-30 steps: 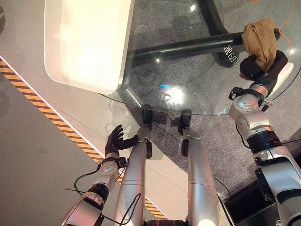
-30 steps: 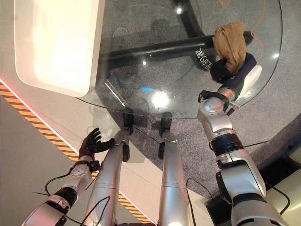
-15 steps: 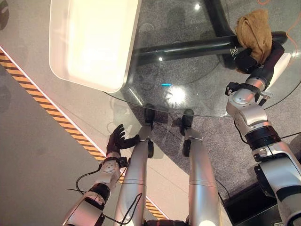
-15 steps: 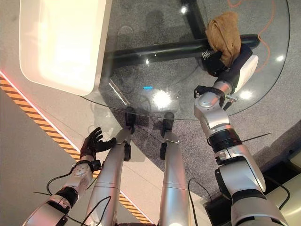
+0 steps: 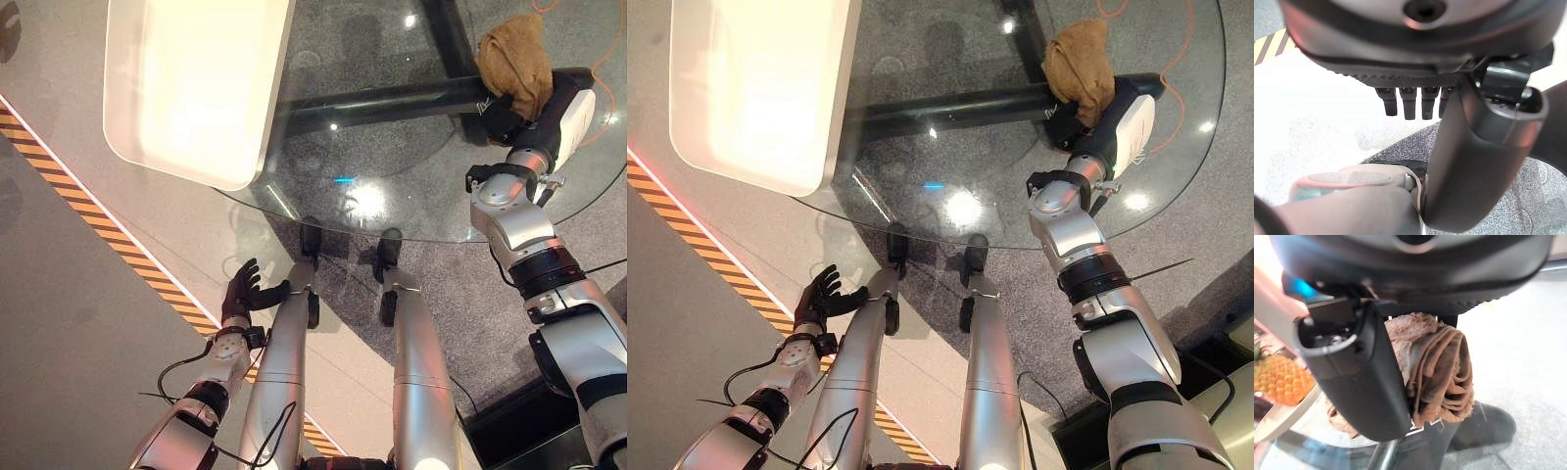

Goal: Wipe the table with a cloth and put it in the basket.

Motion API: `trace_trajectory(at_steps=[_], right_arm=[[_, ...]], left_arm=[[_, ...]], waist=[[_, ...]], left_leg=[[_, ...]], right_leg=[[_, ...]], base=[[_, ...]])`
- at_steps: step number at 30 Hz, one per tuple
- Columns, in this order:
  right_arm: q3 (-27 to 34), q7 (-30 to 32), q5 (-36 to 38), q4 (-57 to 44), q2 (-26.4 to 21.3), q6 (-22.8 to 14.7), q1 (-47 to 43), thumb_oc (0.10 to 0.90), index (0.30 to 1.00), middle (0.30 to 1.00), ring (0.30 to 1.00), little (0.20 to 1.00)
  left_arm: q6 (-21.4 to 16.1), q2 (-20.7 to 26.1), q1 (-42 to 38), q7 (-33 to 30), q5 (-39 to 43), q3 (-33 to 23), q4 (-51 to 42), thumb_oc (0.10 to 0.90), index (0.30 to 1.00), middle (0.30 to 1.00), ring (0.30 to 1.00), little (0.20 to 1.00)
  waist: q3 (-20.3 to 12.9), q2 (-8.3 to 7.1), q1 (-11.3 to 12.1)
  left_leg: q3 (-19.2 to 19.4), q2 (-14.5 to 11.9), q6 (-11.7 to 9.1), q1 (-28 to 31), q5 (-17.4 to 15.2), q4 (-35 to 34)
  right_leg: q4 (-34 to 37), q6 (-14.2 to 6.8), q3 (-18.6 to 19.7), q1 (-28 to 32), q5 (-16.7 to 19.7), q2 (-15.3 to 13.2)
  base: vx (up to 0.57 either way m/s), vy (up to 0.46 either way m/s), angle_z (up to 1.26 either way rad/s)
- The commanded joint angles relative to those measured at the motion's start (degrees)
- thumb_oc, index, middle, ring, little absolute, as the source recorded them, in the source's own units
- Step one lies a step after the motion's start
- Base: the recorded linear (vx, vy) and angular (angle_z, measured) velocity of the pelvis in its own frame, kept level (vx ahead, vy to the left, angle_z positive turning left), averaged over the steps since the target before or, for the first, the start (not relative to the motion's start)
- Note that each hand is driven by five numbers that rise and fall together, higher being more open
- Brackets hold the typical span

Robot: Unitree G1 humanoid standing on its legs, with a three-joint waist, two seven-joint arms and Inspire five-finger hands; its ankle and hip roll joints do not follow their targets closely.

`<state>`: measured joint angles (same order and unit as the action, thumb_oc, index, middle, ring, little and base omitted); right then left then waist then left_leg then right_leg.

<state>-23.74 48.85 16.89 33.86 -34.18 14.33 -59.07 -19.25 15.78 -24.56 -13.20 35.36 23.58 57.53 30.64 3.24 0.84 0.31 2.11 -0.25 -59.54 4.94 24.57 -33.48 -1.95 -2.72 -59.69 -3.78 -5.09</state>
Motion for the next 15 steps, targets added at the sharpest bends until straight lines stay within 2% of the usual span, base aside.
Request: trace_trajectory(at_steps=[1,9,15], right_arm=[[-8.62,-12.75,-4.97,-5.11,1.5,-0.52,-5.04,0.1,0.3,0.3,0.3,0.2],[-12.01,-20.63,-8.06,-9.02,4.8,-0.62,-2.53,0.1,0.3,0.3,0.3,0.2],[-13.53,-24.19,-11.79,-12.76,7.12,-0.62,0.74,0.1,0.3,0.3,0.3,0.2]], left_arm=[[2.48,-3.79,9.35,-0.8,-2.22,3.36,1.5,0.8,0.9,0.9,0.9,0.9],[3.4,-3.6,10.83,-1.02,-2.92,3.92,-1.47,0.8,0.9,0.9,0.9,0.9],[4.04,-4.0,11.59,-1.88,-3.8,4.34,-3.7,0.8,0.9,0.9,0.9,0.9]], waist=[[-0.85,3.33,3.18],[-0.85,3.93,3.84],[-0.85,3.87,3.92]], left_leg=[[2.48,3.43,2.73,2.26,-6.22,1.93],[2.51,3.8,2.68,2.04,-5.62,1.58],[2.61,3.87,2.72,1.9,-5.38,1.49]], right_leg=[[4.86,0.32,-1.86,0.78,4.61,2.08],[5.25,0.38,-2.11,0.6,4.71,1.9],[5.64,0.41,-2.37,0.66,4.73,1.72]], base=[[0.0,0.0,0.0],[0.0,0.003,-0.01],[0.0,-0.003,0.01]])
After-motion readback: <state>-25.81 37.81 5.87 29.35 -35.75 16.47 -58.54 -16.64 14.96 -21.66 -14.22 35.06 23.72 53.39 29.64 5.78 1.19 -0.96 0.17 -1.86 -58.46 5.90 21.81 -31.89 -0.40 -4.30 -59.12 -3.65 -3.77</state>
